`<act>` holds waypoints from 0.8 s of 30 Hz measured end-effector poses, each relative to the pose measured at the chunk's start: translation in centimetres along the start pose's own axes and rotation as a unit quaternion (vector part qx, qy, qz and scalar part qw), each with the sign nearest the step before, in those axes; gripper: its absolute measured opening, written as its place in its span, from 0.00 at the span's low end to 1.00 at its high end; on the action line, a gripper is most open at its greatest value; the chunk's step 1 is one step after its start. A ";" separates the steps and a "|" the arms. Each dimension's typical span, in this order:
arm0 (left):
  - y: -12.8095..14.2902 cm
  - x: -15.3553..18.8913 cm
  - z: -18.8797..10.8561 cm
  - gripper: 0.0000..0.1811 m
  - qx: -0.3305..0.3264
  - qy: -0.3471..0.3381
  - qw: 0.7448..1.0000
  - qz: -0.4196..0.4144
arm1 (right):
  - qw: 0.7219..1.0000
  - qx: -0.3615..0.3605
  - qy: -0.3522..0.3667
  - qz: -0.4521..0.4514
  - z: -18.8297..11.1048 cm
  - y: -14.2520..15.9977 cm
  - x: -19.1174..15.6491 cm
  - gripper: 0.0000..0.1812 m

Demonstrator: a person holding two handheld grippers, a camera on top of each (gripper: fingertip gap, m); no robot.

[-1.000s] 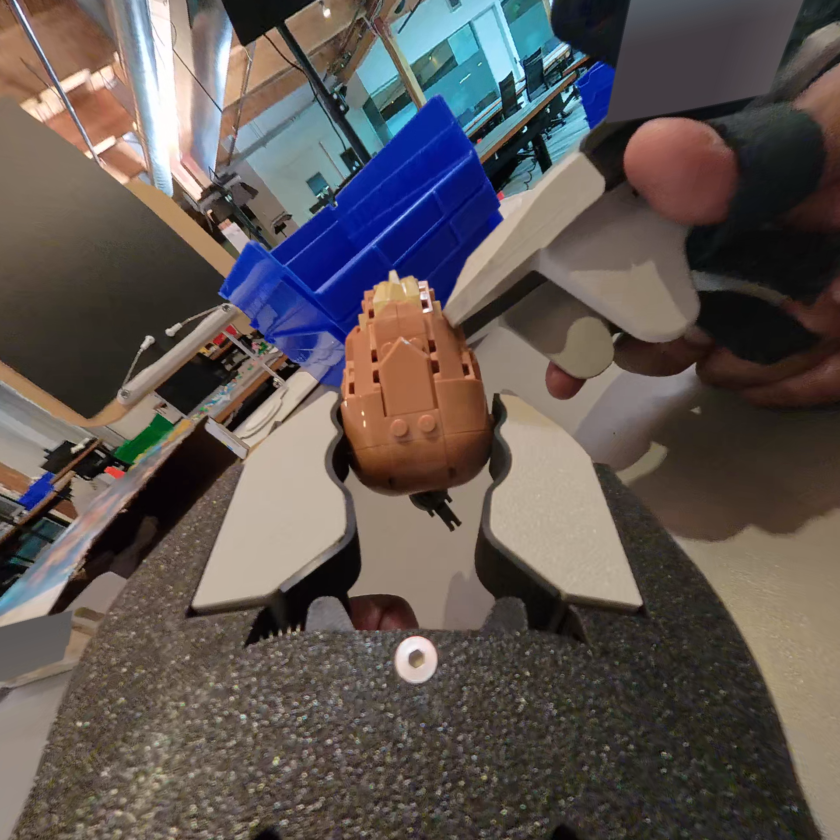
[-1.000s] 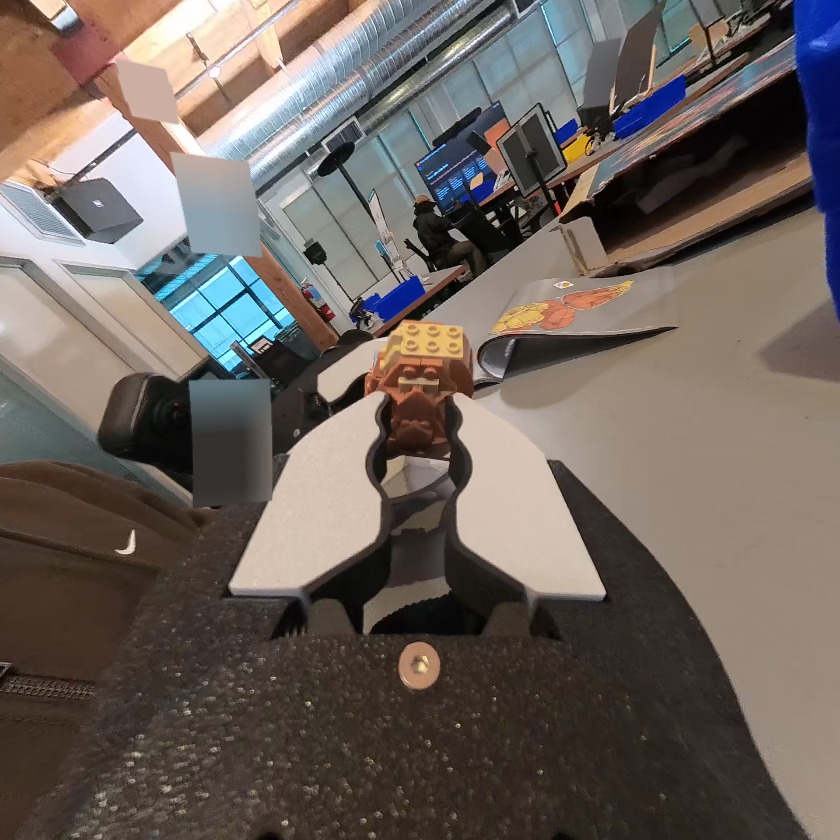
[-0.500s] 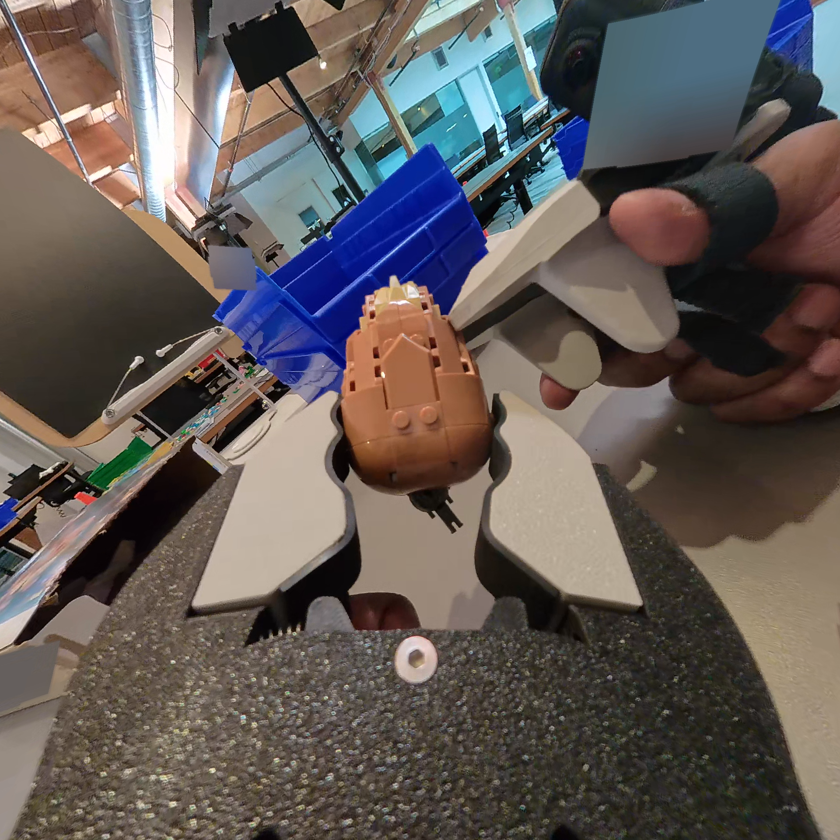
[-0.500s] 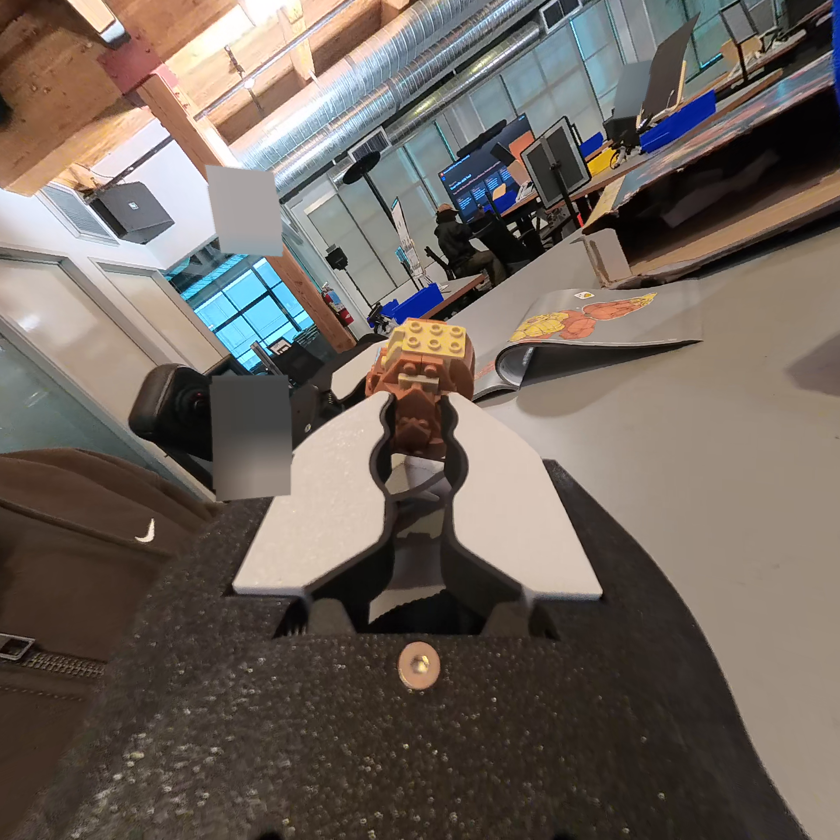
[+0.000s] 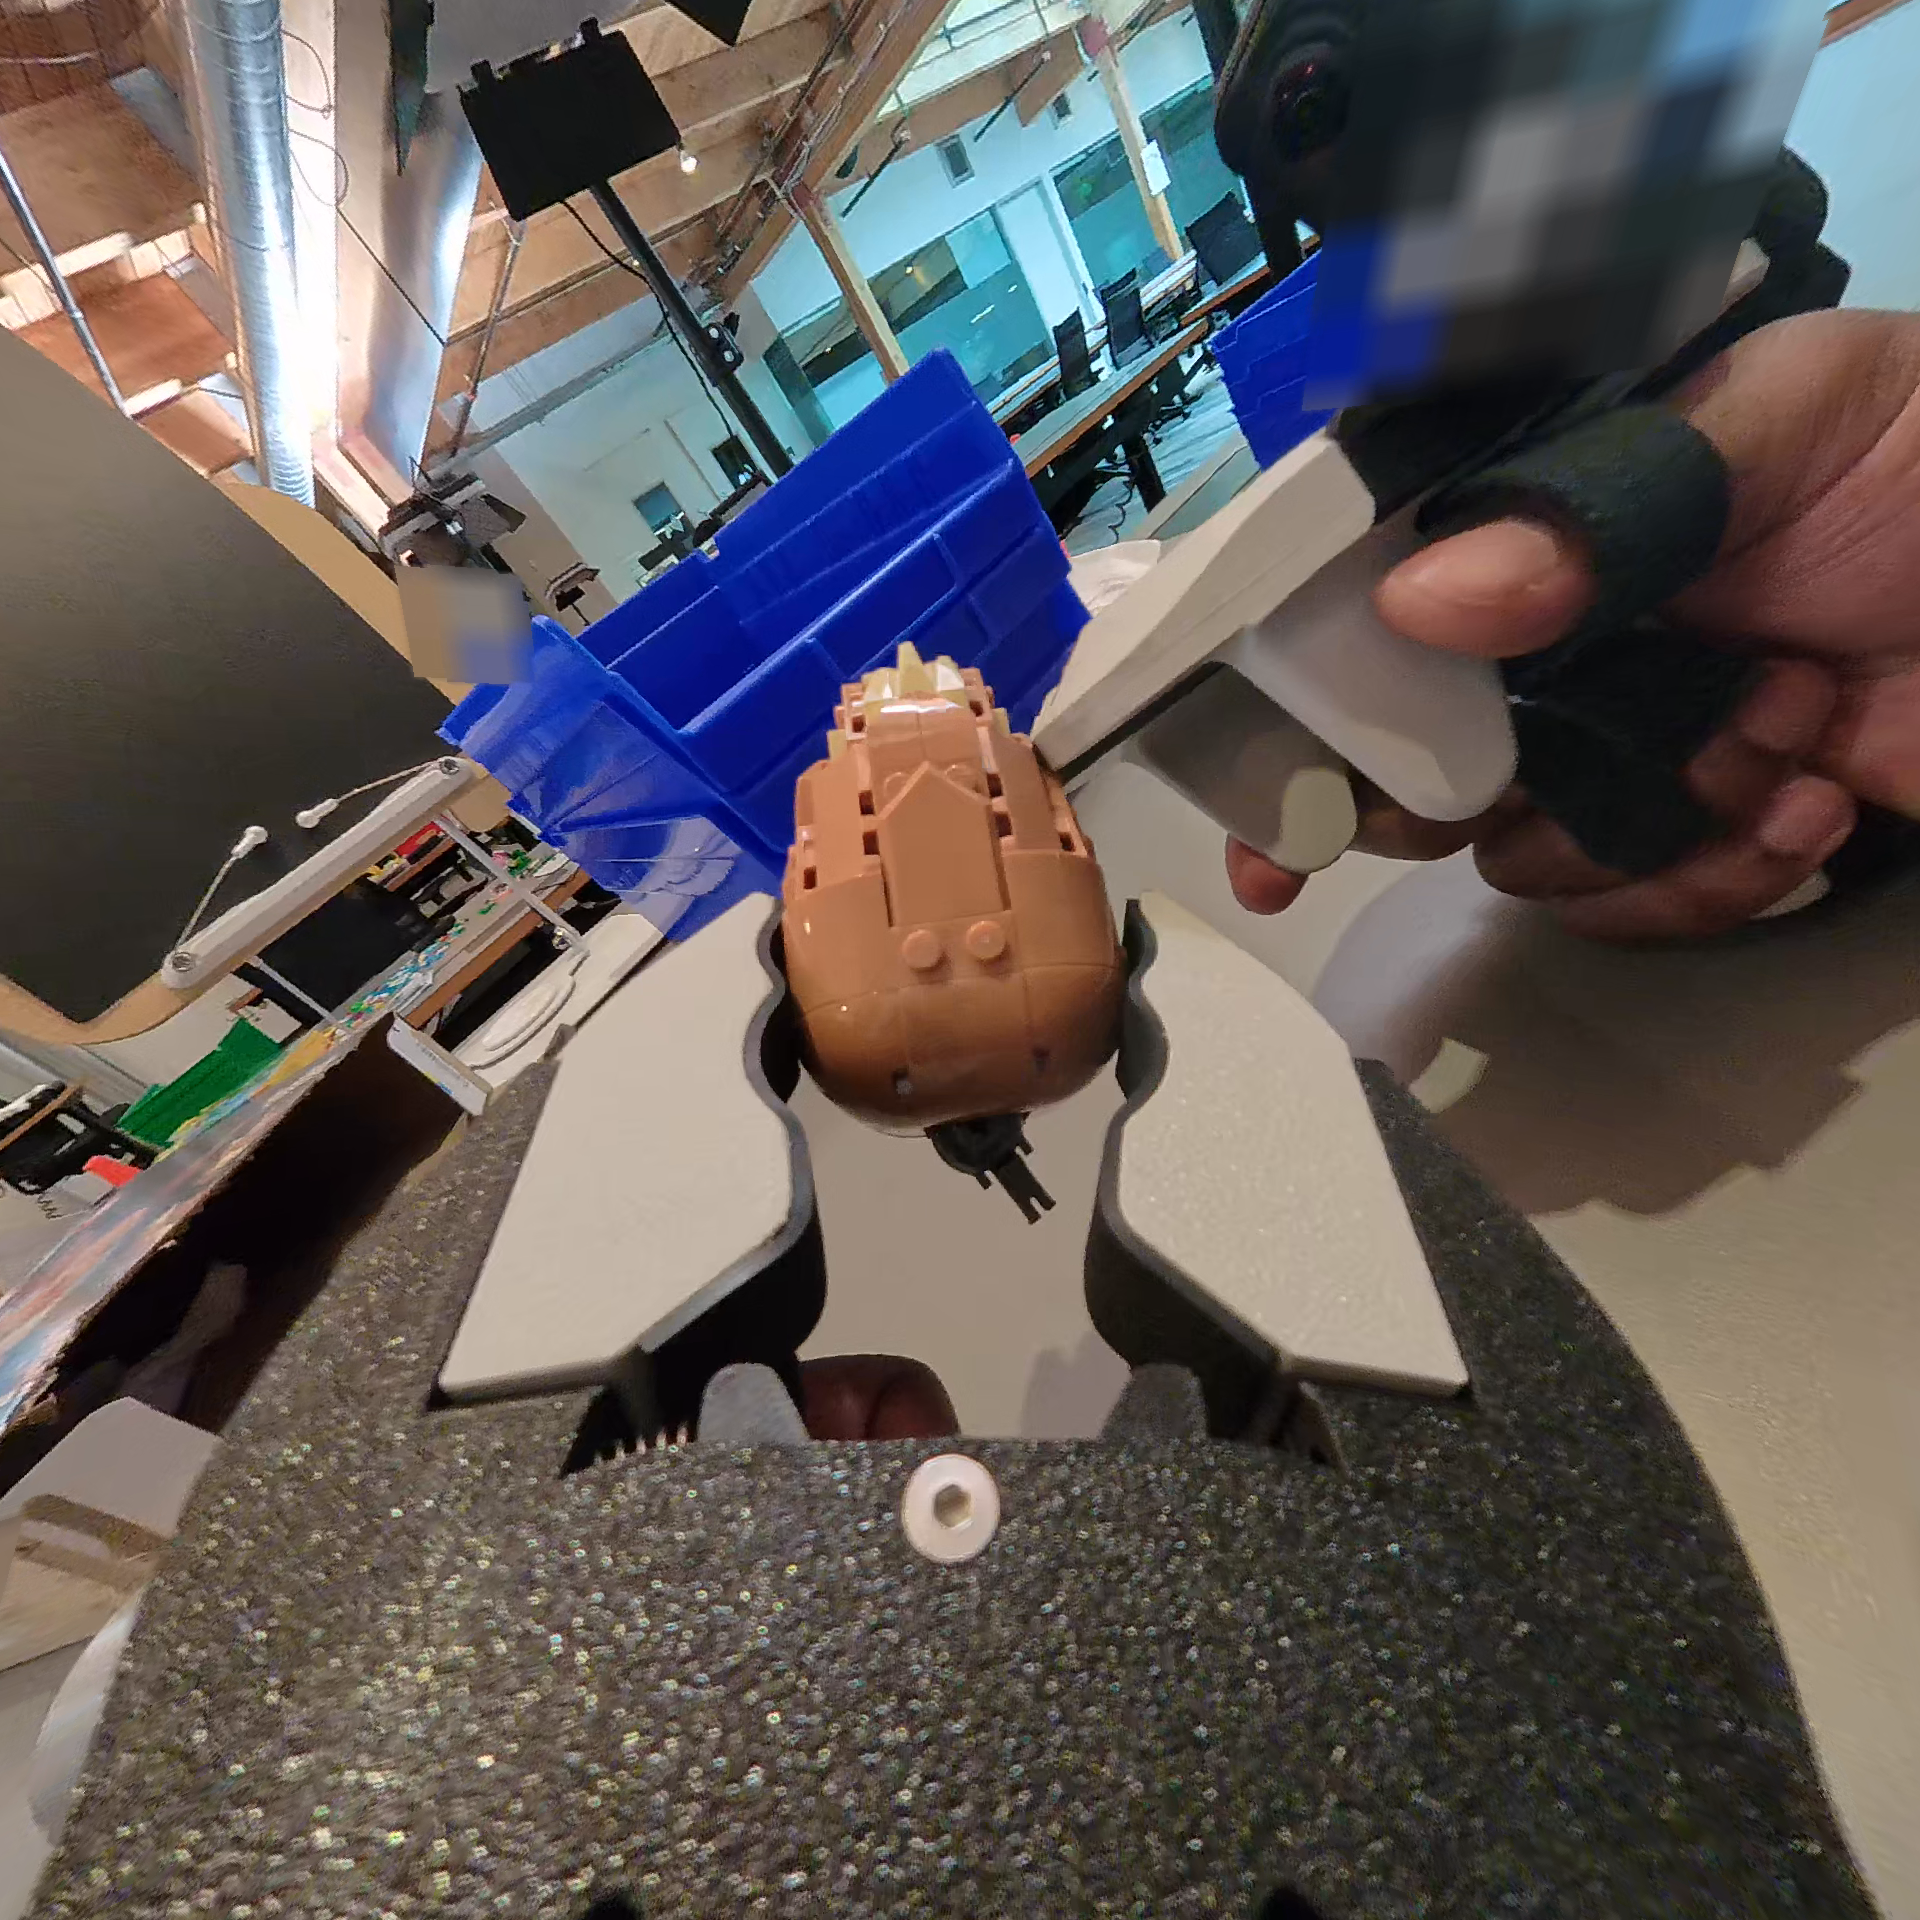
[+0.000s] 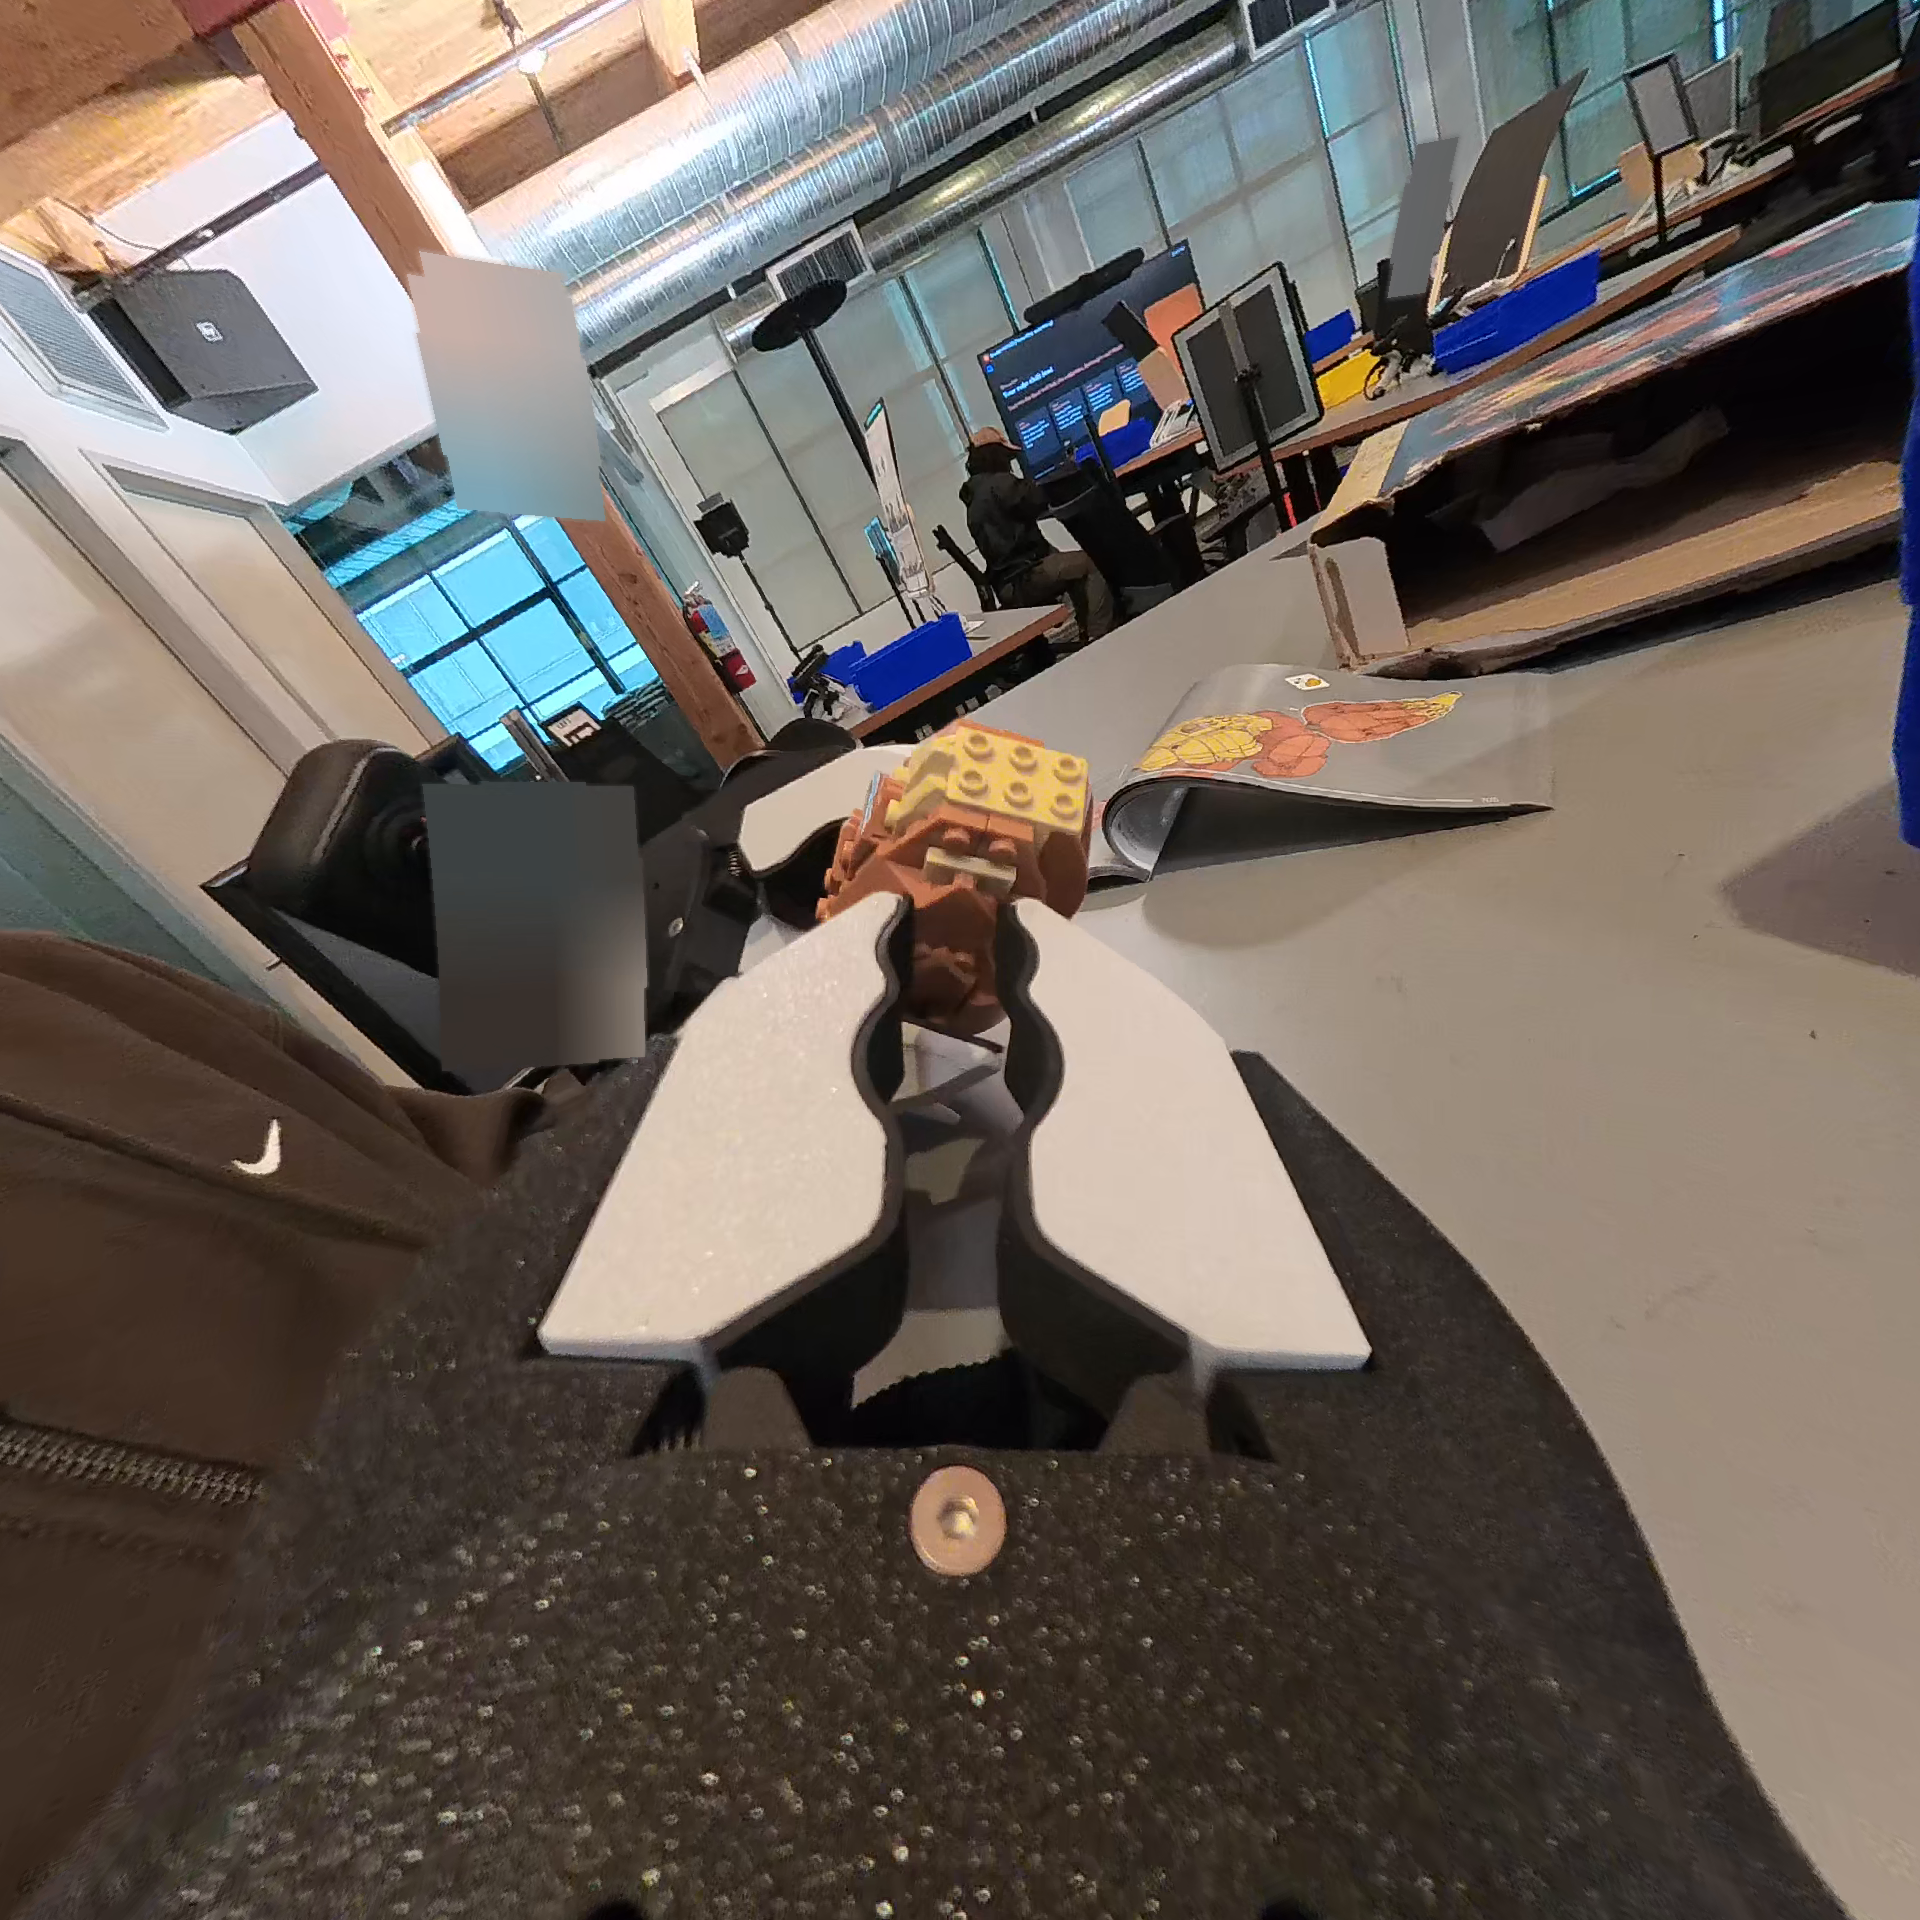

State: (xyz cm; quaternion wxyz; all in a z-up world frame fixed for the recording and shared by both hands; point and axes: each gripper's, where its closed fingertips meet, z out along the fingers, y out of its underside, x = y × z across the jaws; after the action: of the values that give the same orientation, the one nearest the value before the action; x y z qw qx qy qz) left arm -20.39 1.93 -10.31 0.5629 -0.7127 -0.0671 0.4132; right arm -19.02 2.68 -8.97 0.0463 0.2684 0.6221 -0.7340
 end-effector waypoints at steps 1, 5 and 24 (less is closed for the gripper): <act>0.0 0.1 0.0 0.33 0.001 0.003 1.000 -0.002 | 1.000 -0.002 -0.001 -0.002 -0.1 0.0 0.0 0.08; -0.1 0.3 0.0 0.33 0.003 0.017 1.000 -0.013 | 1.000 -0.010 -0.002 -0.008 -0.3 0.2 -0.1 0.08; 0.5 -0.3 -0.3 0.33 0.010 0.079 0.978 -0.193 | 0.989 0.007 0.044 -0.140 -1.9 -0.8 -0.2 0.00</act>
State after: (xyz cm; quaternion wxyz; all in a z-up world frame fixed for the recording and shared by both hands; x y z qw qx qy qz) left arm -20.60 1.34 -10.55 0.6424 -0.7112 -0.1544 0.2401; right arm -18.54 4.54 -8.35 -0.0862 0.2108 0.6496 -0.7254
